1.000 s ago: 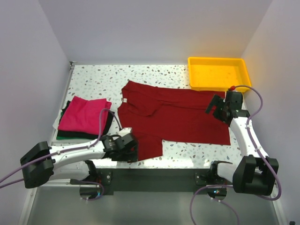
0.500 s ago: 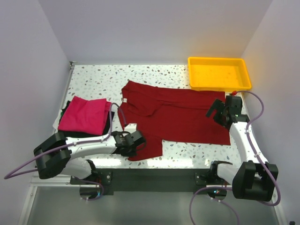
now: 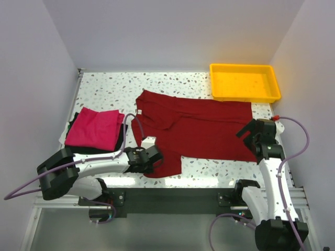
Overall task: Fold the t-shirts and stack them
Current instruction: Fold the tshirt
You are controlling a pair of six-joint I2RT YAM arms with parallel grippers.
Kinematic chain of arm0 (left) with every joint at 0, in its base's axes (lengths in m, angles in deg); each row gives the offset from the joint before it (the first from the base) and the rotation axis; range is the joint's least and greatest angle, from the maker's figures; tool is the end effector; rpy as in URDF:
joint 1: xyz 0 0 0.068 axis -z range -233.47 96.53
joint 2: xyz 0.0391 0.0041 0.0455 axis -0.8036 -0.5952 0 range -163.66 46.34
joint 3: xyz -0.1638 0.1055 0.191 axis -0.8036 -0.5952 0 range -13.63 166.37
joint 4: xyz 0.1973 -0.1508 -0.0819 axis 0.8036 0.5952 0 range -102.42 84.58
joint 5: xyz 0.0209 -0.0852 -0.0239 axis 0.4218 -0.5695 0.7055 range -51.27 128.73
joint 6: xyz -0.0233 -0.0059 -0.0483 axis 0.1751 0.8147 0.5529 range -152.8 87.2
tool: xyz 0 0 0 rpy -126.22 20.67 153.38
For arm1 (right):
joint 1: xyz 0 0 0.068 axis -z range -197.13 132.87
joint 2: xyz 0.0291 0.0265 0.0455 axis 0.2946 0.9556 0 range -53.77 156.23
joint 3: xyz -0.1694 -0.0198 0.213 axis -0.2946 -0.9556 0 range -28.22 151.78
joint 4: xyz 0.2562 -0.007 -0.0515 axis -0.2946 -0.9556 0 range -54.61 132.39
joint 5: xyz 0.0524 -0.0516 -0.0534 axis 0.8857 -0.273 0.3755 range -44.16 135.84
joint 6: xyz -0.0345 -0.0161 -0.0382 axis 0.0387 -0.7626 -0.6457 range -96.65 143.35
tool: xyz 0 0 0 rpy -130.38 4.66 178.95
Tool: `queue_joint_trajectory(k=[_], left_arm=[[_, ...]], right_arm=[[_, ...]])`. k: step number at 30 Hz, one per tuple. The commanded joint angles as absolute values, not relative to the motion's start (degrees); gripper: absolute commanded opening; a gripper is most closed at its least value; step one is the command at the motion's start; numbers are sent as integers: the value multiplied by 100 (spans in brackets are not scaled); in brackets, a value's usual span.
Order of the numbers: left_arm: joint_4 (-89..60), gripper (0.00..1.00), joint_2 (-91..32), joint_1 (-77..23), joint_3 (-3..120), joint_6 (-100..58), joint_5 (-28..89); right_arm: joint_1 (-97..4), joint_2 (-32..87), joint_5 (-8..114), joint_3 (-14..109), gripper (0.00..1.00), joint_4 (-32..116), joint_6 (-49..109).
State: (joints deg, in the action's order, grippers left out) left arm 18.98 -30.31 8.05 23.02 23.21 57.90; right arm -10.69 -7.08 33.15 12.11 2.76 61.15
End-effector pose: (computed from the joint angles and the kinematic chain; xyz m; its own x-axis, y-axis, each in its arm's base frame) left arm 0.1149 -0.1875 0.1568 -0.8995 0.0161 -0.4365 0.0616 0.9940 -0.0904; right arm 0.1626 -0.0263 0.2599 -0.4047 0.6475 -0.6457 0.6444 0.7030 0.3010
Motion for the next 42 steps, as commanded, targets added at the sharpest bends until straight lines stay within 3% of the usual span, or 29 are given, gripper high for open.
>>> queue_joint_trajectory(k=[1, 21, 29, 35, 38, 39, 41, 42], left_arm=[[1694, 0, -3031, 796, 2188, 2134, 5815], [1535, 0, -2618, 788, 1863, 2416, 5622], [1596, 0, -2459, 788, 1871, 2372, 5595], [1614, 0, -2284, 788, 1907, 2398, 5578], [1641, 0, -2187, 788, 1959, 2416, 5613], [1667, 0, -2161, 788, 1986, 2424, 5621], [1737, 0, -2125, 788, 2056, 2442, 5639], [1729, 0, -2099, 788, 2056, 2459, 5639]], right_arm=[[-1045, -991, 3019, 922, 99, -331, 6685], [-659, -693, 2422, 8, 99, -173, 7538], [176, -422, 3212, -361, 96, 643, 7450], [220, 290, 3845, -730, 90, 1821, 7591], [229, 704, 3977, -862, 83, 2278, 7530], [229, 861, 4064, -889, 71, 2384, 7503], [221, 942, 4266, -941, 55, 2499, 7451], [220, 959, 4302, -933, 39, 2499, 7416]])
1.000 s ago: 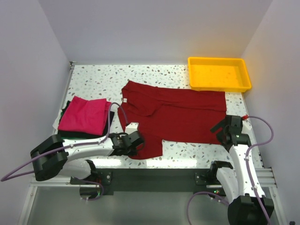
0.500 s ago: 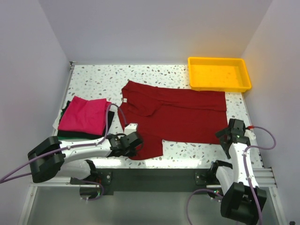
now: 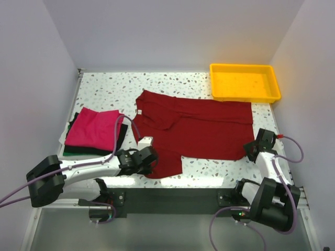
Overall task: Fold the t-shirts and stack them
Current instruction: Fold the tshirt
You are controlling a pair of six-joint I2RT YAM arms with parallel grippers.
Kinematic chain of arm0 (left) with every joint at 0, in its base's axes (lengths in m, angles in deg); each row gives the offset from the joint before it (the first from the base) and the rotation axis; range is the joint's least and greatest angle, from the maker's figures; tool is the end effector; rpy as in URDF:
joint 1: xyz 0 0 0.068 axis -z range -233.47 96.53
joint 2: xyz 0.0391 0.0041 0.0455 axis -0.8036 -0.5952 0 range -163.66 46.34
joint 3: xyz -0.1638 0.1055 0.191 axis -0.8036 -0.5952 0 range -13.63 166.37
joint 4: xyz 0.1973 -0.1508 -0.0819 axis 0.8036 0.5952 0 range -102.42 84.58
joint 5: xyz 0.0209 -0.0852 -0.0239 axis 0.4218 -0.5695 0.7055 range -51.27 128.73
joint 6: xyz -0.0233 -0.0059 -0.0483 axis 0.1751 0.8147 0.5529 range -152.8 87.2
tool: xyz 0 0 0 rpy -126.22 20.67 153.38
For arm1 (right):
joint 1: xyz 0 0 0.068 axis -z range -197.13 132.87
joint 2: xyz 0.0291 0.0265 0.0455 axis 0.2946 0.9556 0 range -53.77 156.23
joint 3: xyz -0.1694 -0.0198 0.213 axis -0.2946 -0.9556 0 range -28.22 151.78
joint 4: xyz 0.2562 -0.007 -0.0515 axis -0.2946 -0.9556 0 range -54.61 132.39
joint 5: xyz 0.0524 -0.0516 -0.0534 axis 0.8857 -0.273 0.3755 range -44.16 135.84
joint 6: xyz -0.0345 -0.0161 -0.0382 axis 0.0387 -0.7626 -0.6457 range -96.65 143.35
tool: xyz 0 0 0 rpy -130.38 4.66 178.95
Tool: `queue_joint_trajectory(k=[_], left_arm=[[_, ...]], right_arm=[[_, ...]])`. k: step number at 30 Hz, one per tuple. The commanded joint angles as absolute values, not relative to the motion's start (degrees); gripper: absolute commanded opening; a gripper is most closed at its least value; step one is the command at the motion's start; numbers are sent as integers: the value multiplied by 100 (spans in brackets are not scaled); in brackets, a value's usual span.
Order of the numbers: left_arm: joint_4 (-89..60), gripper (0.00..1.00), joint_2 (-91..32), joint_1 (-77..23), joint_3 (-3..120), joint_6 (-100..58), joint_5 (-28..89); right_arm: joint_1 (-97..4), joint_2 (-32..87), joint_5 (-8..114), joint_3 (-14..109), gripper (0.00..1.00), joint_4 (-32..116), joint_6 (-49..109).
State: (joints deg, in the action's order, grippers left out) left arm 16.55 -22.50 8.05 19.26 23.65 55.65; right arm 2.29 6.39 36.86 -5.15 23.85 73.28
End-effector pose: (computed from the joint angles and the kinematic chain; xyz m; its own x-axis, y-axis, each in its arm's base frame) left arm 0.1063 -0.1744 0.1666 -0.8904 -0.0305 -0.4541 0.0724 0.9755 -0.2075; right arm 0.1696 -0.0657 0.1525 -0.1862 0.8672 -0.4619 0.8606 0.3707 0.3491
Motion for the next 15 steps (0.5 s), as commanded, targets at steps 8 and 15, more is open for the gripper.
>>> queue_joint_trajectory(k=[8, 15], left_arm=[[1588, 0, -1721, 788, 1995, 2434, 5420], [1298, 0, -1545, 779, 2240, 2153, 5419]], right_arm=[[220, 55, 4566, -889, 0, 2060, 6845], [212, -368, 4592, -441, 0, 1778, 6449]])
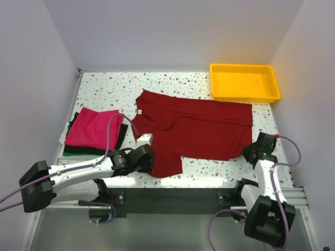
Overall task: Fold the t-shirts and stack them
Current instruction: Fold the tshirt
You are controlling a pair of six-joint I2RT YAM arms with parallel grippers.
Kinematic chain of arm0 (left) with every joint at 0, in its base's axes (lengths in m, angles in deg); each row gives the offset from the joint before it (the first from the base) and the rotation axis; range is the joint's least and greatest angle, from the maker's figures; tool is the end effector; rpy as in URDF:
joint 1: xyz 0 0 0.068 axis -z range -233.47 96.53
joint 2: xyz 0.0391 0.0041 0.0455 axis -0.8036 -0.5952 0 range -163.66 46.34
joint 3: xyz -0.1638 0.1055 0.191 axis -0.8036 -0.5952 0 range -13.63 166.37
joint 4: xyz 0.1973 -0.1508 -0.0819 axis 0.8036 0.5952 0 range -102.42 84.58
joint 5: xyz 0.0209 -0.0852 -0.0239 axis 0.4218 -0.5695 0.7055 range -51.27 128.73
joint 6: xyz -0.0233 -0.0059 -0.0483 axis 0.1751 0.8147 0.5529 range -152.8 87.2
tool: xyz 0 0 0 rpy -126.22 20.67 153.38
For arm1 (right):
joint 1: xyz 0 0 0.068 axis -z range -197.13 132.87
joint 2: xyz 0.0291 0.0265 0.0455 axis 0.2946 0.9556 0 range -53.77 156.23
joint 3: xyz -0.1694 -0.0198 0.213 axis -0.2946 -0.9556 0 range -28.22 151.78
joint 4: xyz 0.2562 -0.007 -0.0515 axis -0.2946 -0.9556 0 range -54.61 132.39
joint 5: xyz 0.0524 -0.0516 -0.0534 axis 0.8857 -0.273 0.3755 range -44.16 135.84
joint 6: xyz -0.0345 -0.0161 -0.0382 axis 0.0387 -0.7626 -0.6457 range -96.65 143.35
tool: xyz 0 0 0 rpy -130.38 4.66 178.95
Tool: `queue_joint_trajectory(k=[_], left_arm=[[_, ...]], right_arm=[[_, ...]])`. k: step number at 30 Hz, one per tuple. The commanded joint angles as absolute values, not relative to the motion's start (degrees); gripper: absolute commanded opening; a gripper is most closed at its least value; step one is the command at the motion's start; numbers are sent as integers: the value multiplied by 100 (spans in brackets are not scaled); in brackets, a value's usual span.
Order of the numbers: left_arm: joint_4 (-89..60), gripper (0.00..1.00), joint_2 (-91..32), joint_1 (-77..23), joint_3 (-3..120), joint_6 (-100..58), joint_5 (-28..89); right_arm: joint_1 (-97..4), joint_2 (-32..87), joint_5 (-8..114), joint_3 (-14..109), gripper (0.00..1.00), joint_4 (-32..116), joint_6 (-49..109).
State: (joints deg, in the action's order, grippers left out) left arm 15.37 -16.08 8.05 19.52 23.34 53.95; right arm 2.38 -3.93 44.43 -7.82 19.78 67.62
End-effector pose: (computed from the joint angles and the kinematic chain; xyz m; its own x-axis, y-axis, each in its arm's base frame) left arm 0.1034 -0.1711 0.1891 -0.8707 -0.0752 -0.4861 0.1024 0.9389 -0.3287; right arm 0.1504 -0.0543 0.1607 -0.2892 0.8429 -0.4538 0.7682 0.4872 0.4154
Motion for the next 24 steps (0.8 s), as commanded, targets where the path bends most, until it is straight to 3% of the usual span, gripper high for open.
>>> queue_joint_trajectory(k=[1, 9, 24], left_arm=[[1333, 0, -1580, 770, 2293, 2143, 5472], [1369, 0, -1975, 481, 3005, 1809, 5736], [306, 0, -2854, -1048, 3989, 887, 5253]], right_arm=[[220, -324, 4749, -345, 0, 1787, 6431], [203, -26, 4943, 86, 0, 1673, 6027], [-34, 1398, 4883, 1097, 0, 1875, 5851]])
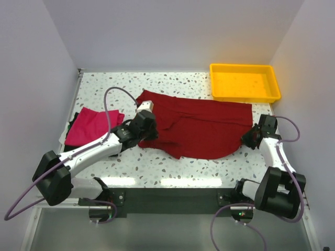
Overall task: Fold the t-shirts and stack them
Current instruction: Fold the tshirt
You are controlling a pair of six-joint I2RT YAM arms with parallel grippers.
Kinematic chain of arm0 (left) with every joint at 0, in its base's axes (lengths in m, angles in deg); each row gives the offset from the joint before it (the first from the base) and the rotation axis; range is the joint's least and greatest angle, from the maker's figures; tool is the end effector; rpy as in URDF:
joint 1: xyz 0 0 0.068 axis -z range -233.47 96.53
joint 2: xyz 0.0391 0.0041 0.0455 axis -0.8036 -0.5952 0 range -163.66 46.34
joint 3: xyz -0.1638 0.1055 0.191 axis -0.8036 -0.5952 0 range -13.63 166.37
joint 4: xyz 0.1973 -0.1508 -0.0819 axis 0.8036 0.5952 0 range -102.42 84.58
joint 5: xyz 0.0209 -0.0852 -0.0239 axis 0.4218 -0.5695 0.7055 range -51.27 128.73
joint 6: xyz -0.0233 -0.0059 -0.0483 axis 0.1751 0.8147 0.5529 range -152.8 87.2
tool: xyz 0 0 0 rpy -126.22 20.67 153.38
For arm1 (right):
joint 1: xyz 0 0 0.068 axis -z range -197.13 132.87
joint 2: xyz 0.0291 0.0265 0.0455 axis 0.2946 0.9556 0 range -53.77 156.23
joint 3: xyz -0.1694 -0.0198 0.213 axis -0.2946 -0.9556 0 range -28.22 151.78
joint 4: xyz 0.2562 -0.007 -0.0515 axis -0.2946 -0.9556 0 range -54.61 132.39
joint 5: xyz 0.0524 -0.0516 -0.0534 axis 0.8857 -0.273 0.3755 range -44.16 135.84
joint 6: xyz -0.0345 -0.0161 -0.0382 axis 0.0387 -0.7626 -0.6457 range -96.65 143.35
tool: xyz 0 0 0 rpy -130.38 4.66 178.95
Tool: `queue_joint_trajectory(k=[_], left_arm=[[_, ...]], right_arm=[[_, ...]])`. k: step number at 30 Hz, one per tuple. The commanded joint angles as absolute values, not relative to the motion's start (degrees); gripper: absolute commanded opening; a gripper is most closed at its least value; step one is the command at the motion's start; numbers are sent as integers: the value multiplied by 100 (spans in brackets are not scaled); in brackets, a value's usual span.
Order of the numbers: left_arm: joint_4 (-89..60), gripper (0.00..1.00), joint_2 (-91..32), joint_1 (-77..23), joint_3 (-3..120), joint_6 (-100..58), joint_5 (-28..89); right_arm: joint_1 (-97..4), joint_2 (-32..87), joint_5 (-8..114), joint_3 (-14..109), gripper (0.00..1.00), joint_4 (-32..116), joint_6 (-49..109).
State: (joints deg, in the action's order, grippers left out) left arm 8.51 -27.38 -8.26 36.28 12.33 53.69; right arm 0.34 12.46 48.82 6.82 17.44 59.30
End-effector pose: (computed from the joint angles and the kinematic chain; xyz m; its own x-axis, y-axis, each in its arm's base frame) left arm 0.1976 -0.1861 0.2466 -0.7441 -0.2221 -0.6301 0.0412 0.9261 -0.3751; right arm 0.2058 -0.0629 0.1886 -0.4815 0.7662 -0.4256 0.6854 0.6318 0.3621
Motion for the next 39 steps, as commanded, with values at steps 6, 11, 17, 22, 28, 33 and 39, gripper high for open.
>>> queue_joint_trajectory(k=[6, 11, 17, 22, 28, 33, 39], left_arm=[[-37, 0, -3241, -1646, 4376, 597, 5103], [-301, 0, -3496, -1875, 4850, 272, 5147], [-758, 0, -3978, -2287, 5149, -36, 5068], [-934, 0, -4576, -2596, 5536, -133, 4972], [-1400, 0, -5420, -2860, 5993, -238, 4795], [-1251, 11, -6228, -3061, 6660, -169, 5199], [-1251, 96, -6800, -3220, 7364, -203, 5253]], right_arm=[[-34, 1882, 4759, 1773, 0, 1796, 5824], [-43, 2383, 4672, 2266, 0, 1585, 5702], [-43, 2840, 4601, 2740, 1, 1401, 5587], [-34, 3270, 4338, 3110, 5, 1277, 5508], [-34, 4078, 4355, 3760, 9, 1093, 5464], [-34, 4808, 3987, 4558, 44, 848, 5517], [-34, 4618, 3712, 4772, 66, 846, 5342]])
